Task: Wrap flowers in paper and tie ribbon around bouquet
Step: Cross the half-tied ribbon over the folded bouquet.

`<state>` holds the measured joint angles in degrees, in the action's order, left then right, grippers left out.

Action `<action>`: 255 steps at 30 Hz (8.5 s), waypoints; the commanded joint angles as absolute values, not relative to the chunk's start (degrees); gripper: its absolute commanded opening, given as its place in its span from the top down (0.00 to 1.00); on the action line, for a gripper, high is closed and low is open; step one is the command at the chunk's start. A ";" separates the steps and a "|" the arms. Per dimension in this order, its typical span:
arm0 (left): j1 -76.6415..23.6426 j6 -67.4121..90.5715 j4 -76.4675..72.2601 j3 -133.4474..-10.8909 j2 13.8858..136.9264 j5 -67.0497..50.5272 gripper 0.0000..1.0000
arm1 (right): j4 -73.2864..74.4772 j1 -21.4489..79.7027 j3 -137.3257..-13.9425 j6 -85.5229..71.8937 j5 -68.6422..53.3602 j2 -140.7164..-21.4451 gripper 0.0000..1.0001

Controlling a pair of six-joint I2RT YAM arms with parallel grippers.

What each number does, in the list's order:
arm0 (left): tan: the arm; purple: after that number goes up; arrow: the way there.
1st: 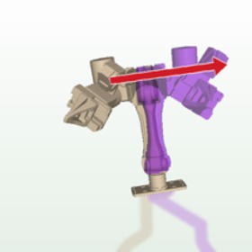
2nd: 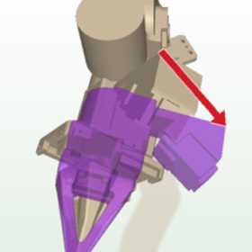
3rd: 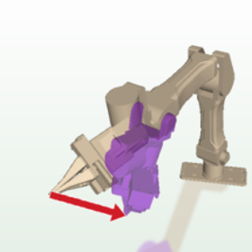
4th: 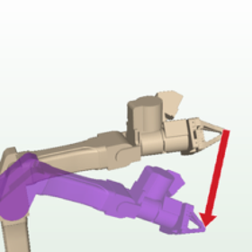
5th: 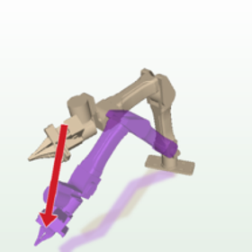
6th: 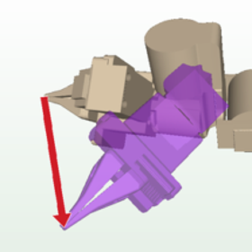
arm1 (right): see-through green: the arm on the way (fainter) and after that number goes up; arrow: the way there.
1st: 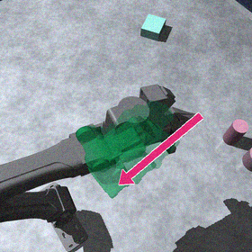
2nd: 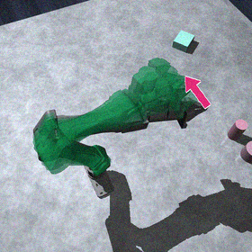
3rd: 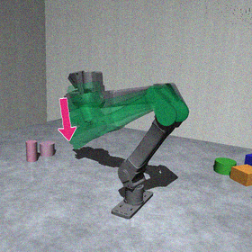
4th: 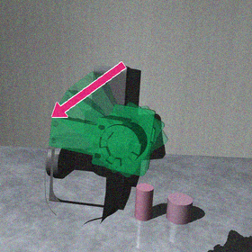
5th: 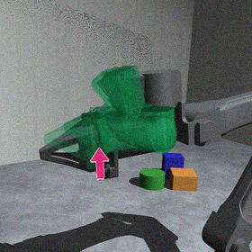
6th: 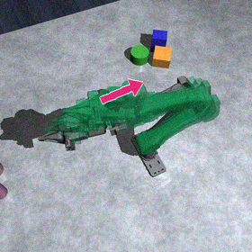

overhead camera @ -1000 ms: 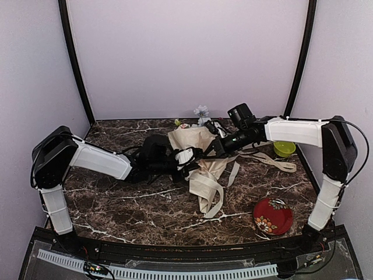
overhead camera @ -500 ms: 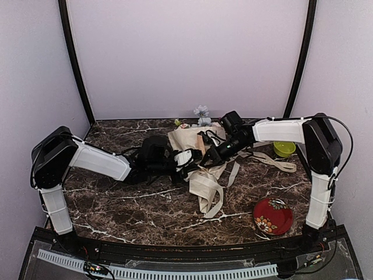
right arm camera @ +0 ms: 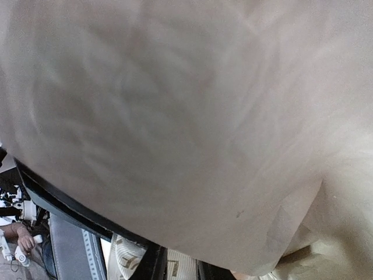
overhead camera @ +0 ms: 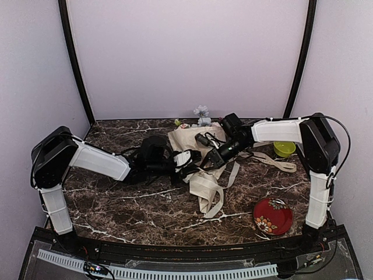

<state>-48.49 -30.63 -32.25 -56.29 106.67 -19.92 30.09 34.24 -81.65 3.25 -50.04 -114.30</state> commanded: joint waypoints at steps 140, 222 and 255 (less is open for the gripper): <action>-40.17 -15.82 -17.51 -65.88 108.64 -35.05 1.00 | 17.20 38.67 -67.91 -7.48 -40.94 -98.38 0.66; -40.10 -25.18 -20.70 -60.75 106.77 -47.70 1.00 | -1.03 41.57 -62.79 13.16 -36.53 -99.96 0.71; -39.60 -24.50 -20.33 -59.59 103.19 -41.42 0.71 | 1.81 41.39 -62.63 8.23 -34.94 -98.02 1.00</action>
<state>-40.03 -24.86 -19.77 -60.69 108.40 -43.70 2.24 41.15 -62.94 9.89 -35.20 -101.43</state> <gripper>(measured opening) 0.245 0.005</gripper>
